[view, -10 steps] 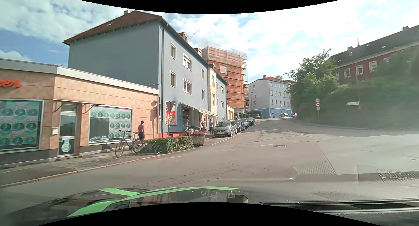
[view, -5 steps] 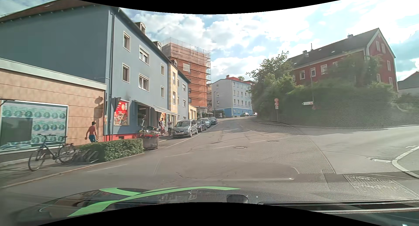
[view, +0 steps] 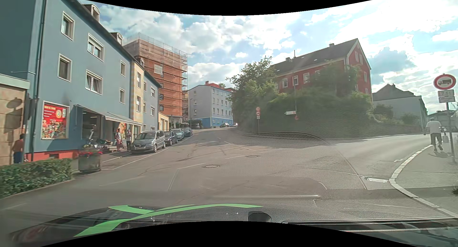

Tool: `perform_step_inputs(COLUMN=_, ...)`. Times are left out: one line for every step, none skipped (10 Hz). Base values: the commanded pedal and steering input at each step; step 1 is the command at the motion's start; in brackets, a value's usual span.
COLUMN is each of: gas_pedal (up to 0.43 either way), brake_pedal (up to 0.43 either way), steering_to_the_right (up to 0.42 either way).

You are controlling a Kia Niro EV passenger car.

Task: Follow the waypoints while adhering to traffic rules and regulations

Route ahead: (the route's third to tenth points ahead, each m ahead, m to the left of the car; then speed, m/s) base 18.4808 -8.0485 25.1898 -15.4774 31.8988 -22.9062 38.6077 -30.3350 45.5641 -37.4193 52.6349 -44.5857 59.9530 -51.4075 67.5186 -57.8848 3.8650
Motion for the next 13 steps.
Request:
perform_step_inputs(gas_pedal=0.280, brake_pedal=0.000, steering_to_the_right=0.346)
perform_step_inputs(gas_pedal=0.280, brake_pedal=0.000, steering_to_the_right=0.319)
perform_step_inputs(gas_pedal=0.280, brake_pedal=0.000, steering_to_the_right=0.278)
perform_step_inputs(gas_pedal=0.280, brake_pedal=0.000, steering_to_the_right=0.241)
perform_step_inputs(gas_pedal=0.280, brake_pedal=0.000, steering_to_the_right=0.208)
perform_step_inputs(gas_pedal=0.280, brake_pedal=0.000, steering_to_the_right=0.190)
perform_step_inputs(gas_pedal=0.280, brake_pedal=0.000, steering_to_the_right=0.188)
perform_step_inputs(gas_pedal=0.280, brake_pedal=0.000, steering_to_the_right=0.191)
perform_step_inputs(gas_pedal=0.268, brake_pedal=0.000, steering_to_the_right=0.199)
perform_step_inputs(gas_pedal=0.268, brake_pedal=0.000, steering_to_the_right=0.216)
perform_step_inputs(gas_pedal=0.260, brake_pedal=0.000, steering_to_the_right=0.230)
perform_step_inputs(gas_pedal=0.248, brake_pedal=0.000, steering_to_the_right=0.236)
perform_step_inputs(gas_pedal=0.248, brake_pedal=0.000, steering_to_the_right=0.239)
